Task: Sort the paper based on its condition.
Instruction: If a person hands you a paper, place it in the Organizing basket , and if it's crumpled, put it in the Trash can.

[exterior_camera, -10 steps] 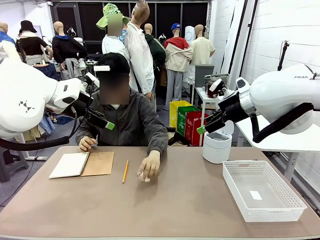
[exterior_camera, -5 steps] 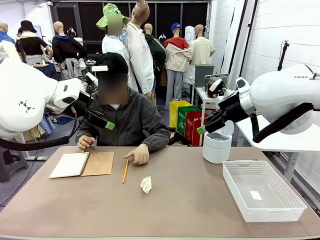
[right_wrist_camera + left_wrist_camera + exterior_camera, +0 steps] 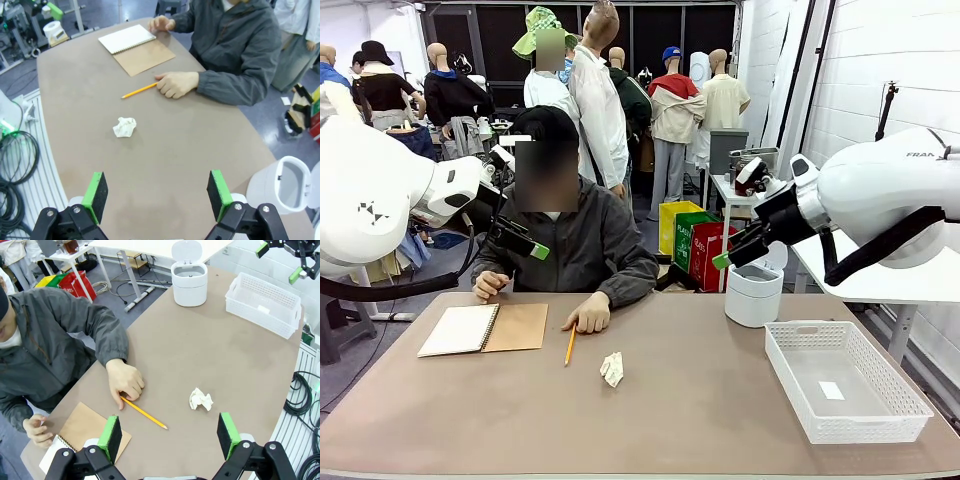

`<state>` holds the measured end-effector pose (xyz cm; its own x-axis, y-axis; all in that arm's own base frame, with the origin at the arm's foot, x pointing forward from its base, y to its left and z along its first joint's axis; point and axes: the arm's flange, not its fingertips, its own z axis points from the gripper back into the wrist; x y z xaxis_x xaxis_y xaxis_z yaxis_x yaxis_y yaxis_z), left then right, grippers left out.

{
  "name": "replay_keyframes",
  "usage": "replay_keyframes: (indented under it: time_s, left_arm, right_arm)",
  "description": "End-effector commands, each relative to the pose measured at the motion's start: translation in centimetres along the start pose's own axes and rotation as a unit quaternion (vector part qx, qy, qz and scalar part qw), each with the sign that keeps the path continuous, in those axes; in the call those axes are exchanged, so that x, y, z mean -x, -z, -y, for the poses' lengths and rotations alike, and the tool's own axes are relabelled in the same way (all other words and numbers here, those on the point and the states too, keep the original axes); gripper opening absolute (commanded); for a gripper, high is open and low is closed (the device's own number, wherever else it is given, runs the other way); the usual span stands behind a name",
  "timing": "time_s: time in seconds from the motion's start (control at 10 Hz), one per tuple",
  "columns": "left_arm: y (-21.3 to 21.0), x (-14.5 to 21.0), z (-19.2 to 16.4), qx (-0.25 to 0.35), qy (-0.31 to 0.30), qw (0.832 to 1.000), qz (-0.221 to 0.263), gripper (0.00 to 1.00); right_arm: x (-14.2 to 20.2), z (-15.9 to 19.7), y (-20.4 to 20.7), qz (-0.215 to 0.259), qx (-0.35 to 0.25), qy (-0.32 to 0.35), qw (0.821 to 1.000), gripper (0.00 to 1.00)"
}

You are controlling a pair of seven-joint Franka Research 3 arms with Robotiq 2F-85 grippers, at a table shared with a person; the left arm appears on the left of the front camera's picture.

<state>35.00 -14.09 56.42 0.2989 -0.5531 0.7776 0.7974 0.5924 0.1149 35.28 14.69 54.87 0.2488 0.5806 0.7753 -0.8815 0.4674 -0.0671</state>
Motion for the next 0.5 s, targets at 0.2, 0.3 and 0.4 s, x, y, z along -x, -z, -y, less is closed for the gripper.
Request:
replay_keyframes:
  time_s: [0.2, 0.3, 0.4]
  left_arm:
    - [0.0, 0.0, 0.0, 0.002, -0.004, 1.0, -0.002, 1.0]
    - [0.0, 0.0, 0.0, 0.002, -0.004, 1.0, -0.002, 1.0]
    - [0.0, 0.0, 0.0, 0.002, -0.004, 1.0, -0.002, 1.0]
  right_arm:
    - [-3.5, -1.0, 4.8, -0.051, -0.038, -0.032, 0.997, 1.0]
    - [-4.2, -1.4, 6.3, -0.066, -0.044, -0.043, 0.996, 1.0]
    - [-4.6, -1.8, 7.8, -0.079, -0.047, -0.051, 0.994, 1.0]
